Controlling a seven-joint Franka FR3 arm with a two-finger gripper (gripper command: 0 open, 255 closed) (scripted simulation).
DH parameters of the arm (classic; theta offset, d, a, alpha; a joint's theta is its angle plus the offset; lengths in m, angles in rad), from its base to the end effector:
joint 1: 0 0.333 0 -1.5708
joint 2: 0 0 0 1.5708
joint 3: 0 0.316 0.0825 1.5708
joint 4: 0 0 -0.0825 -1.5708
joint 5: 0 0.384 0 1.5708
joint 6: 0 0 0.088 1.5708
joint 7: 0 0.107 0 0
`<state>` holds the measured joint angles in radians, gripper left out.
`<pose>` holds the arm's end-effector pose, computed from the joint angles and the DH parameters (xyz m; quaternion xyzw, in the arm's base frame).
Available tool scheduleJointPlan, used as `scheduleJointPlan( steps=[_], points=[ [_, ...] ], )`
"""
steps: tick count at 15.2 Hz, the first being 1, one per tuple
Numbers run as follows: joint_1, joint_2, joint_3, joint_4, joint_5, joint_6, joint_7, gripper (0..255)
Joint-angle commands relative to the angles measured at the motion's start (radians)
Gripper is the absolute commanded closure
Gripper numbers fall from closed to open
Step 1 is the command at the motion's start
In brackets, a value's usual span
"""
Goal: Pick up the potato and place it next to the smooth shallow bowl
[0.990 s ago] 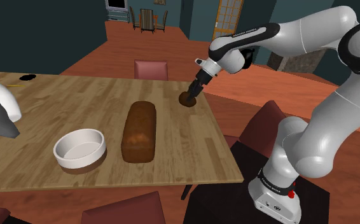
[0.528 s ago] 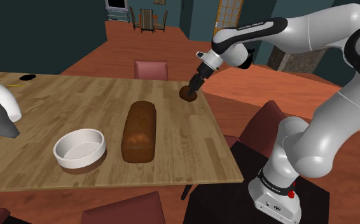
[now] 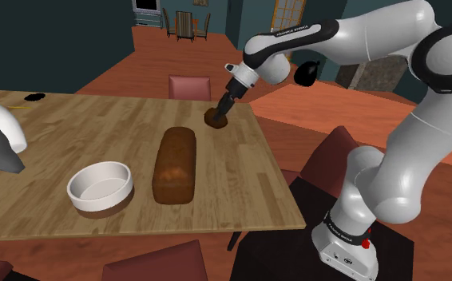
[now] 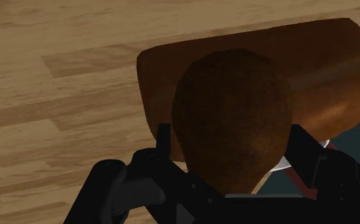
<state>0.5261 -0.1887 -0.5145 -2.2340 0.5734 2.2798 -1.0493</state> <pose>0.5164 0.0107 0.4649 -0.8948 -0.3377 -0.2174 0.1948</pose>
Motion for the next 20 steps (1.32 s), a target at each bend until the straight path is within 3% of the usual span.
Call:
scheduleJointPlan(
  steps=[1, 11, 20],
  points=[
    [0.026, 0.040, 0.023, 0.032, 0.024, 0.020, 0.029, 255],
    [0.112, 0.293, 0.103, 0.288, 0.115, 0.054, 0.152, 255],
    [0.147, 0.562, 0.155, 0.631, 0.138, 0.021, 0.301, 255]
  ],
)
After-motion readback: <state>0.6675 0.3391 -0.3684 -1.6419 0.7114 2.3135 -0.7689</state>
